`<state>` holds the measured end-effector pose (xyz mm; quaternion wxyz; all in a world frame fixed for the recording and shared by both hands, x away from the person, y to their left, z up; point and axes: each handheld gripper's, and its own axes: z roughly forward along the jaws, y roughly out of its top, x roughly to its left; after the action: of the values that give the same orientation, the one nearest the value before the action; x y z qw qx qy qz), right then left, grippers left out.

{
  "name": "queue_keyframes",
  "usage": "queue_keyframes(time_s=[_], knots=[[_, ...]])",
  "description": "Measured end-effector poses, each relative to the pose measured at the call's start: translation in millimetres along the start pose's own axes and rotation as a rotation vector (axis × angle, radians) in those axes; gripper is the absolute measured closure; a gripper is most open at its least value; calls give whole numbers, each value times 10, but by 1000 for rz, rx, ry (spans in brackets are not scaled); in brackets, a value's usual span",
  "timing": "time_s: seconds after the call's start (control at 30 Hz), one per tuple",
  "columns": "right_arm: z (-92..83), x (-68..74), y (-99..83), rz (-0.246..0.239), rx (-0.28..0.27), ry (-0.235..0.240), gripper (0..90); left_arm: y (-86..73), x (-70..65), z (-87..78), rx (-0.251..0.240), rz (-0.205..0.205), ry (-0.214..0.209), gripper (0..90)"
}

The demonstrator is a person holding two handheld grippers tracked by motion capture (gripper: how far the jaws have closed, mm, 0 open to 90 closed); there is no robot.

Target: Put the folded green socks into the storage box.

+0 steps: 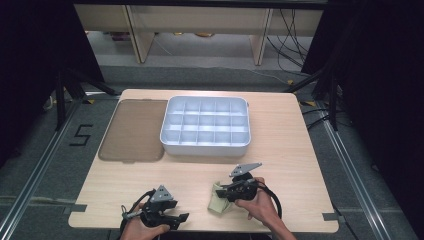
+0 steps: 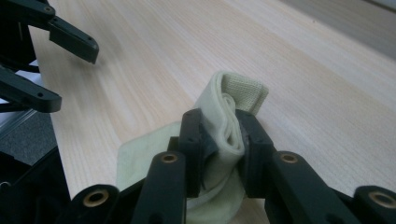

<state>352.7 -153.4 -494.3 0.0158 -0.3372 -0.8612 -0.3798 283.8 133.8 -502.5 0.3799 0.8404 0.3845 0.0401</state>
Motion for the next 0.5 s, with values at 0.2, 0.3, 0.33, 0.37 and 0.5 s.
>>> queue_keyframes(time_s=[0.2, 0.3, 0.33, 0.37, 0.5], knots=[[-115, 48, 56, -39, -29, -11, 748, -19, 3, 26, 11, 8, -1, 365], [-206, 39, 98, -47, -54, -20, 748, -18, -5, 31, -8, -1, 0, 359], [-206, 39, 98, -47, -54, -20, 748, -20, 3, 32, 3, -9, 13, 359], [-225, 29, 106, -58, -61, -22, 748, -18, 4, 25, 1, -4, 3, 357], [-320, 5, 151, -73, -79, -33, 748, -18, 18, 28, 3, -1, 4, 341]])
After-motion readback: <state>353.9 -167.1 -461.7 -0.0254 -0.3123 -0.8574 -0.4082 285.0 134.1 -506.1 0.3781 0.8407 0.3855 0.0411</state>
